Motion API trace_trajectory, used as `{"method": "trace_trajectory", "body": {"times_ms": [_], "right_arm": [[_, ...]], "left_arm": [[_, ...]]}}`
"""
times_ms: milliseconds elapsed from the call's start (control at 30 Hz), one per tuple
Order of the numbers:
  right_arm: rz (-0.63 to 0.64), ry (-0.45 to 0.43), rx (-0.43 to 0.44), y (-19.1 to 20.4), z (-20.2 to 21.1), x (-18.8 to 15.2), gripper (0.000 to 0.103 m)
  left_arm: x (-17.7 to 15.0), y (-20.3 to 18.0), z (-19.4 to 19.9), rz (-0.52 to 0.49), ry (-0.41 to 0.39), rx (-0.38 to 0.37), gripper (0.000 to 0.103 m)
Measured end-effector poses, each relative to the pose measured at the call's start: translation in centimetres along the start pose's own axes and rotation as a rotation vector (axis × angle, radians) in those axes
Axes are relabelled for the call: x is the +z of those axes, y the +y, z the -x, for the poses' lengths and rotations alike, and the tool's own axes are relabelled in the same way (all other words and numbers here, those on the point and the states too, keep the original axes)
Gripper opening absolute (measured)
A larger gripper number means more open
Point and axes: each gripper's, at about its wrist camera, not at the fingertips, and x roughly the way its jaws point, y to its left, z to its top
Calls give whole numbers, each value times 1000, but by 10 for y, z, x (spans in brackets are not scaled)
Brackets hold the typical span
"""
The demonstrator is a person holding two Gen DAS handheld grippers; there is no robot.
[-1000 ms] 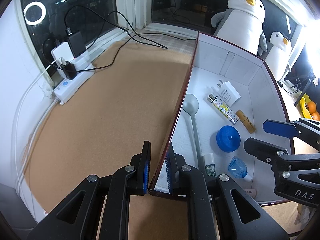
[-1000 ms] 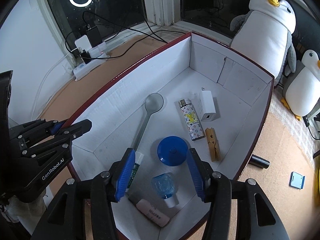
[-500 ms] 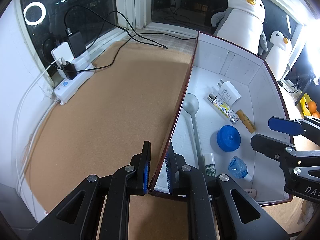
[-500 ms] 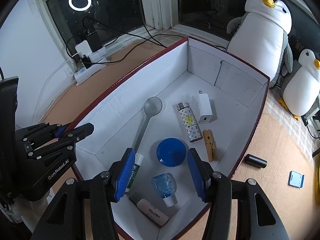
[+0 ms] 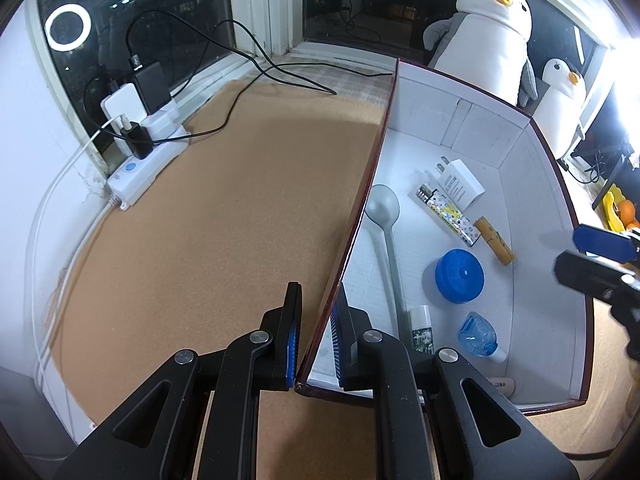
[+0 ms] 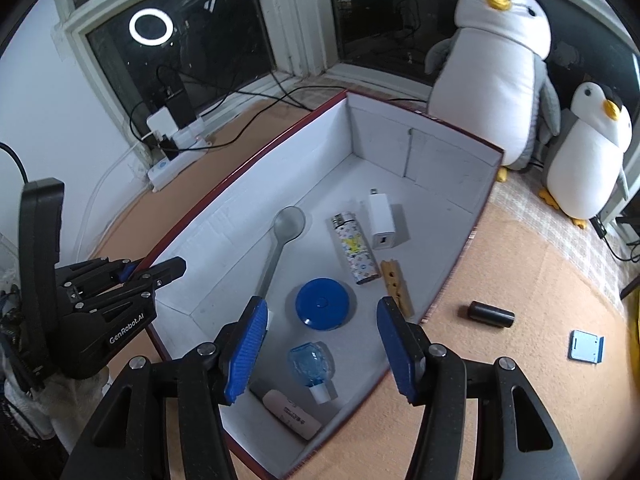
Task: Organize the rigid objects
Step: 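Move the right tool back and grasp the black cylinder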
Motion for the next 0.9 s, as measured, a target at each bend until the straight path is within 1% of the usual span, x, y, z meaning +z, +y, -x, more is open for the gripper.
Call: {"method": "trace_trajectory", "body": {"times_ms": [267, 433, 533, 700, 800, 900], "right_arm": [[-79, -51, -16, -35, 25, -10, 53], [-190, -63, -40, -79, 40, -30, 53], [-264, -60, -67, -107, 45, -45, 54], [-351, -35, -129, -153, 48, -70, 54], [-367, -21, -153, -168, 47, -79, 54], [-362, -6, -153, -175, 41, -81, 54]], "left_arm": [[1, -1, -3, 2, 11, 6, 13], [3, -4, -4, -2, 15, 14, 13], [4, -5, -5, -5, 19, 17, 13], [4, -6, -6, -8, 22, 22, 13], [5, -7, -7, -9, 26, 24, 14], [5, -7, -7, -10, 28, 27, 14]]}}
